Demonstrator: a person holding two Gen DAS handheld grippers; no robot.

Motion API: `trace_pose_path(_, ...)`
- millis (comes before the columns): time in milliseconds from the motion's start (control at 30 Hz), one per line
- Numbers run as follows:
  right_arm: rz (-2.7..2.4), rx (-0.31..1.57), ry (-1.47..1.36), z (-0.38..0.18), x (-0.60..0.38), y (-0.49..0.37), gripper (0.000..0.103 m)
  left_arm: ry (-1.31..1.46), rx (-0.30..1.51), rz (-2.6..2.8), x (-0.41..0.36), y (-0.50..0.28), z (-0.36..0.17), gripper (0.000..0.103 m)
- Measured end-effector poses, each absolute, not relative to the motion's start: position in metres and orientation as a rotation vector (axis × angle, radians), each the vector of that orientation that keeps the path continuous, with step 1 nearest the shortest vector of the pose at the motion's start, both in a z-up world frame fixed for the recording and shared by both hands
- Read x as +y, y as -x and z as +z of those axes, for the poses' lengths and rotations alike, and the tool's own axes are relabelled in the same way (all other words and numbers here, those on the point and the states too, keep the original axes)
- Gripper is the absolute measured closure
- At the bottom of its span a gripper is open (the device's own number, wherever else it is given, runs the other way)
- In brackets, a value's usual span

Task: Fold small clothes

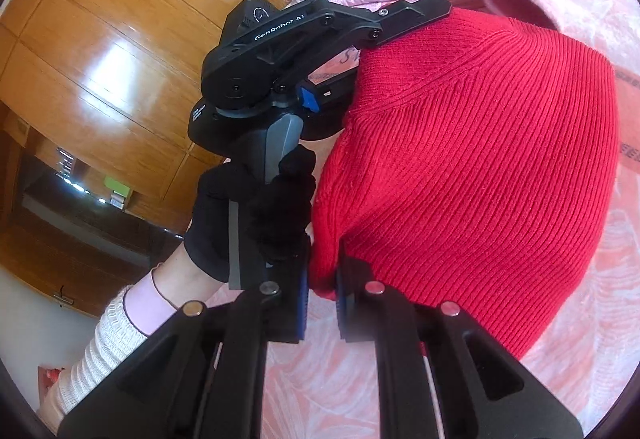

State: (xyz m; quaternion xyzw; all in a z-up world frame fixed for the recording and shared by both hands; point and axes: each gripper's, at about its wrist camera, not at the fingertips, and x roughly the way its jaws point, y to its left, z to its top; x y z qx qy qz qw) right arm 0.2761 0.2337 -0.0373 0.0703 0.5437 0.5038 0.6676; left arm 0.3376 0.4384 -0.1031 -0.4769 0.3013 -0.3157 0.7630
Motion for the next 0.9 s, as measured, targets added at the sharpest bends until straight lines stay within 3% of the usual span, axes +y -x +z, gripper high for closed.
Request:
trace_pose_path(167, 1.156, 1.240, -0.119, -0.053, 0.277, -0.268, 0.094, 1.055, 0.656, -0.617, 0.488, -0.326, -0.118, 0.091)
trace_pose_path(333, 1.085, 1.299, -0.018, -0.090, 0.309, -0.262, 0.093, 1.032, 0.808, -0.483, 0.511, -0.328, -0.169, 0.087)
trace_pose_path(467, 1.040, 1.343, 0.033, -0.113, 0.312, -0.258, 0.074, 1.055, 0.835, -0.463, 0.517, -0.323, -0.192, 0.085)
trace_pose_path(500, 1.053, 1.342, 0.023, -0.113, 0.310, -0.257, 0.071, 1.044, 0.841, -0.467, 0.517, -0.321, -0.190, 0.083)
trace_pose_path(567, 1.092, 1.349, -0.032, -0.106, 0.300, -0.257, 0.050, 1.017, 0.844, -0.474, 0.517, -0.317, -0.178, 0.060)
trace_pose_path(667, 1.132, 1.330, -0.110, -0.089, 0.271, -0.258, 0.048, 0.965, 0.838, -0.509, 0.512, -0.302, -0.160, 0.044)
trace_pose_path(733, 1.110, 1.308, -0.106, -0.080, 0.248, -0.259, 0.048, 0.933, 0.884, -0.508, 0.500, -0.291, -0.156, 0.039)
trace_pose_path(900, 0.965, 1.273, -0.036, -0.070, 0.187, -0.259, 0.048, 0.926, 0.961, -0.494, 0.474, -0.248, -0.164, 0.038)
